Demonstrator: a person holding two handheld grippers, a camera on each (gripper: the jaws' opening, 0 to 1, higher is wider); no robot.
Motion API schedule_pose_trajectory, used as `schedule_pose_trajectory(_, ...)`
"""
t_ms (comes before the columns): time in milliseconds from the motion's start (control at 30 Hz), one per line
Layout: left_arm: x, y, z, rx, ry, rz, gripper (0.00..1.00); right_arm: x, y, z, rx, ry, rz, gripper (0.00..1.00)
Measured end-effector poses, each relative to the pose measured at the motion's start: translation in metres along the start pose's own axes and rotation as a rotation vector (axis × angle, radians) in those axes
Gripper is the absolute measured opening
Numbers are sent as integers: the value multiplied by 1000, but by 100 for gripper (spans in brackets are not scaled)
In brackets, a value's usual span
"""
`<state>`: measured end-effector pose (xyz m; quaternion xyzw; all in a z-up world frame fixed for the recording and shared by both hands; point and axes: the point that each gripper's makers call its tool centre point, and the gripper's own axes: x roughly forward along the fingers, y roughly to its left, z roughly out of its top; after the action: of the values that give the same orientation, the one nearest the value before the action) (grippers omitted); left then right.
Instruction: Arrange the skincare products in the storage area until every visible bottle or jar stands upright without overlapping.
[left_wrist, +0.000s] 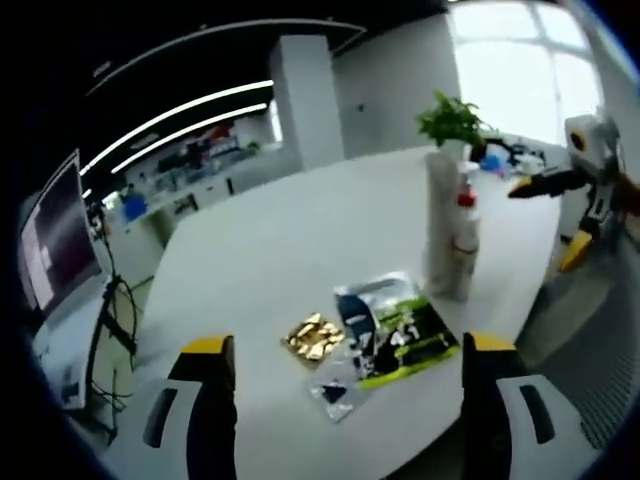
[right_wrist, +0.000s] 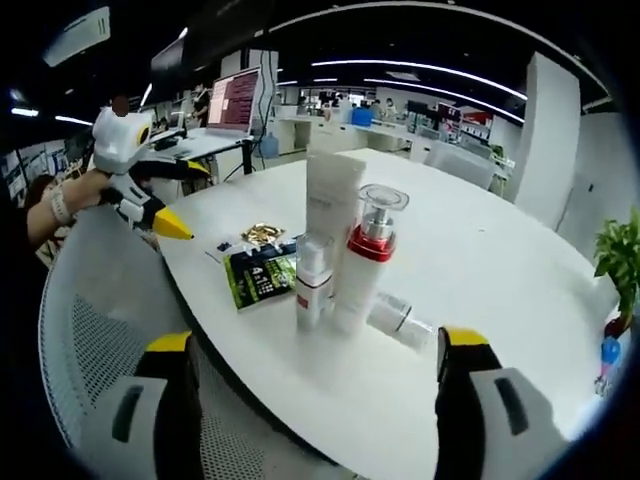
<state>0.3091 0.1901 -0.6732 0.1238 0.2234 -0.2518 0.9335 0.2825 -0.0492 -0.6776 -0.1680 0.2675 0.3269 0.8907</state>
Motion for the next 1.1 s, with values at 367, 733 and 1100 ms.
schedule_pose_trajectory(367, 0, -3, 0, -6, -2, -14, 91, 13, -17, 2, -38, 33, 1, 99)
schedule_pose_trajectory(733, 0, -5, 0, -7, -4, -11, 91, 16, -33, -10, -86, 88, 3, 92)
schedule_pose_trajectory(1100, -1, -7, 3, -6, -17, -23, 91, 27, -41, -14, -178, 142, 43, 87)
